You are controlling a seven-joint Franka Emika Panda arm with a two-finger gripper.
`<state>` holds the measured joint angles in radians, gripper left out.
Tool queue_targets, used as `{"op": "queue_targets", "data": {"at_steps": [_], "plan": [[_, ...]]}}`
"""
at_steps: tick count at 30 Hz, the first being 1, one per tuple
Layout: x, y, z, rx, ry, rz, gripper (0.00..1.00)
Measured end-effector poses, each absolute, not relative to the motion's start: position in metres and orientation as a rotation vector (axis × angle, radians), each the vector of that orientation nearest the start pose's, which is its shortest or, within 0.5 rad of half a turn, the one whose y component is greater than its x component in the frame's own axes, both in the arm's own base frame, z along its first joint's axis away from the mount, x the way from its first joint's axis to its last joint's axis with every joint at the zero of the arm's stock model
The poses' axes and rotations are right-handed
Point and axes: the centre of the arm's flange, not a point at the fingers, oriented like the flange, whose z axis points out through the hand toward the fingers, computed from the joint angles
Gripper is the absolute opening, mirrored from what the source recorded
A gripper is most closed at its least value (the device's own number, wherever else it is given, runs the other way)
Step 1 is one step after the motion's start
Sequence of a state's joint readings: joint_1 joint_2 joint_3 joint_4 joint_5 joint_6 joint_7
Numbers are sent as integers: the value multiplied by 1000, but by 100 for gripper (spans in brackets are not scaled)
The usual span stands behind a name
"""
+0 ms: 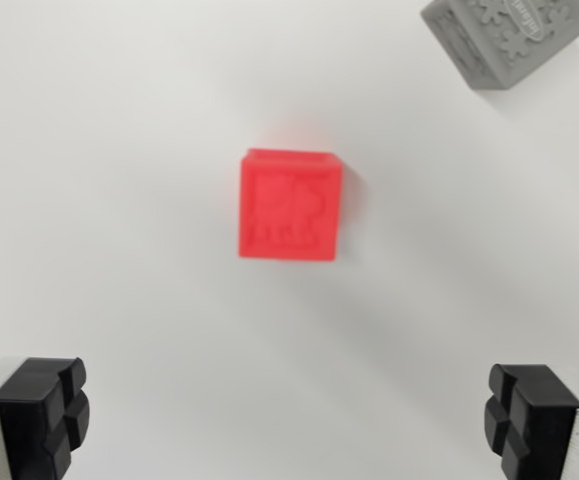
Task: Destack cube
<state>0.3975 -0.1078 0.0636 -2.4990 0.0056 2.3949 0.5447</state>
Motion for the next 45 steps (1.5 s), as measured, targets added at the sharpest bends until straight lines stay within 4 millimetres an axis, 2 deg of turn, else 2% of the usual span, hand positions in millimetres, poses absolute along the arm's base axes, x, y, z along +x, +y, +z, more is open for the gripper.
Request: {"op": "queue_targets", "data": {"at_steps": [14,24,33,45], "plan": [[411,204,376,-3141,138,-8,100],[411,205,400,-3141,138,-8,100],[411,205,412,-3141,138,-8,100],[412,205,412,-3142,138,-4,100]]}}
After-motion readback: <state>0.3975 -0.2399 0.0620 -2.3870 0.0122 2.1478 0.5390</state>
